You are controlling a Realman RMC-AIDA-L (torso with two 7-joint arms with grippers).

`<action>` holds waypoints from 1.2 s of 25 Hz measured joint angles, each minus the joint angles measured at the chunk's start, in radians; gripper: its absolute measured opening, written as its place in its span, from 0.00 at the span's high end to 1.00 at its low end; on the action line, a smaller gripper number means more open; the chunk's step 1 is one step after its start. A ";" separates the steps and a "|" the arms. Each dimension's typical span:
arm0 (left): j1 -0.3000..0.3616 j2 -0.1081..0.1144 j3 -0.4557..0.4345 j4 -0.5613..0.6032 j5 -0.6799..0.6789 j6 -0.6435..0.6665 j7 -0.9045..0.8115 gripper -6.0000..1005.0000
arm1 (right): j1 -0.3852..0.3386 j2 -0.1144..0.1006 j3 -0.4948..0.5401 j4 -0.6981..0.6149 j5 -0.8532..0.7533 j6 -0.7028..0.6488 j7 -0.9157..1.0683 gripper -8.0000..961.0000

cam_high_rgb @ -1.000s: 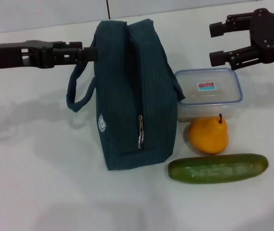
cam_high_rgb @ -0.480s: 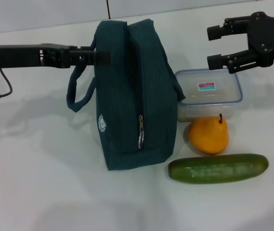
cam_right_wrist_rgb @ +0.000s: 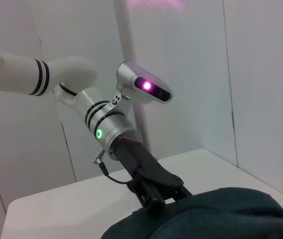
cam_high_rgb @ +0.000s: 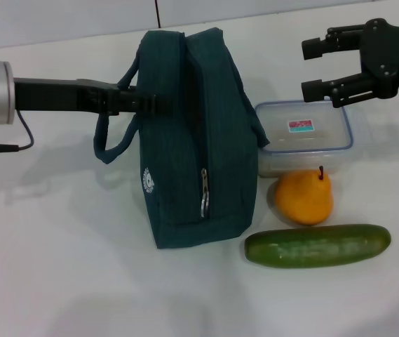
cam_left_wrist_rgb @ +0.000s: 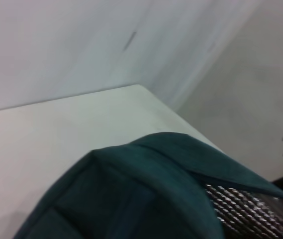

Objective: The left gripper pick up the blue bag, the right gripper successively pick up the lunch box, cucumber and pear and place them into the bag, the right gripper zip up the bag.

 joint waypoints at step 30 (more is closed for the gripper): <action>0.036 0.017 0.000 0.022 -0.053 0.067 0.120 0.80 | -0.069 0.095 0.047 0.044 0.034 0.088 -0.040 0.16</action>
